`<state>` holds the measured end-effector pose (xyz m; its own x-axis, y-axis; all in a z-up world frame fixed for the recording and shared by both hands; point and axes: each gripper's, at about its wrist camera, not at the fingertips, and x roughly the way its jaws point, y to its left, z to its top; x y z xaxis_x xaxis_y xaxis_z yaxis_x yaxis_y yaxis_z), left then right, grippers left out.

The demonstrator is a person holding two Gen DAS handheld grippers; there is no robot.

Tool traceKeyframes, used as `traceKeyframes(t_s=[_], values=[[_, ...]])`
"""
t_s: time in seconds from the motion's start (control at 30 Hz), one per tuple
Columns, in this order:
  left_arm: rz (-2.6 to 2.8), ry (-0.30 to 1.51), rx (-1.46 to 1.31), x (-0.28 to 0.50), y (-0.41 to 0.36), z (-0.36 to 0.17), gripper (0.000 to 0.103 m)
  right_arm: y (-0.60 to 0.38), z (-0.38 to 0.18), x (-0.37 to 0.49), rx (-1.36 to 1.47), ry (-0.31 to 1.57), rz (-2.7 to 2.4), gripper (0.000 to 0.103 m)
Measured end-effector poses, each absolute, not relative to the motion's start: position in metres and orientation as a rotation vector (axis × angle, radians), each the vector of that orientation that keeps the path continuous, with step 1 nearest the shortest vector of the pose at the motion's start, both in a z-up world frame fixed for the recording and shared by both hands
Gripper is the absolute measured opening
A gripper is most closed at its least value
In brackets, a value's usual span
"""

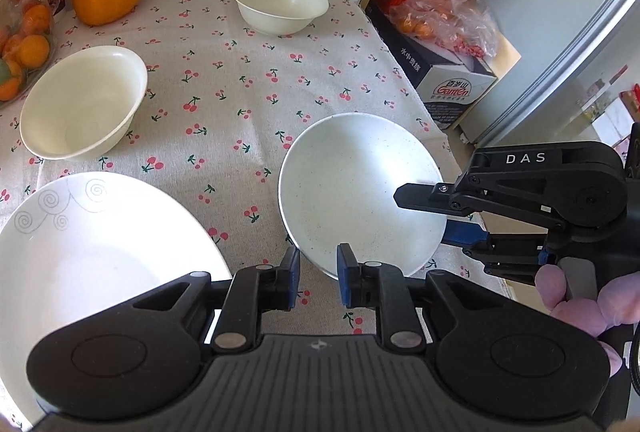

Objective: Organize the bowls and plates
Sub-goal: 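Carry the large white bowl with both tools and set it down beside the plate stack, then open both tools and release the large white bowl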

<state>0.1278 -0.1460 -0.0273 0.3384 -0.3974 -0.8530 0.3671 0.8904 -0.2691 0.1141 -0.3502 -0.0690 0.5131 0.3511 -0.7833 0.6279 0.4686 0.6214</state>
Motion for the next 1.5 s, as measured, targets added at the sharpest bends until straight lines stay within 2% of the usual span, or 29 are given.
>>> traceKeyframes(t_s=[0.33, 0.47, 0.57, 0.63, 0.67, 0.83, 1.0, 1.3, 1.5], values=[[-0.503, 1.103, -0.034, 0.127, -0.146, -0.026, 0.019, -0.353, -0.071, 0.116, 1.123, 1.060, -0.206, 0.031], [-0.505, 1.078, -0.024, 0.126, -0.147, -0.023, 0.024, -0.354, -0.069, 0.115, 1.125, 1.050, -0.198, 0.031], [-0.506, 1.066, -0.022, 0.126, -0.148, -0.022, 0.025, -0.356, -0.069, 0.115, 1.129, 1.045, -0.197, 0.041], [-0.509, 1.059, -0.022, 0.127, -0.149, -0.021, 0.028, -0.357, -0.068, 0.115, 1.125, 1.042, -0.199, 0.050], [-0.510, 1.055, -0.023, 0.127, -0.149, -0.020, 0.030, -0.358, -0.067, 0.115, 1.121, 1.040, -0.199, 0.057], [-0.509, 1.023, -0.023, 0.127, -0.147, -0.013, 0.046, -0.358, -0.062, 0.116, 1.107, 1.029, -0.188, 0.060], [-0.501, 0.994, -0.038, 0.127, -0.144, -0.006, 0.061, -0.357, -0.055, 0.116, 1.088, 1.017, -0.188, 0.072], [-0.473, 0.927, -0.057, 0.130, -0.128, 0.010, 0.091, -0.353, -0.042, 0.119, 1.013, 0.978, -0.181, 0.081], [-0.418, 0.879, -0.059, 0.136, -0.108, 0.018, 0.100, -0.347, -0.027, 0.123, 0.919, 0.910, -0.167, 0.084]])
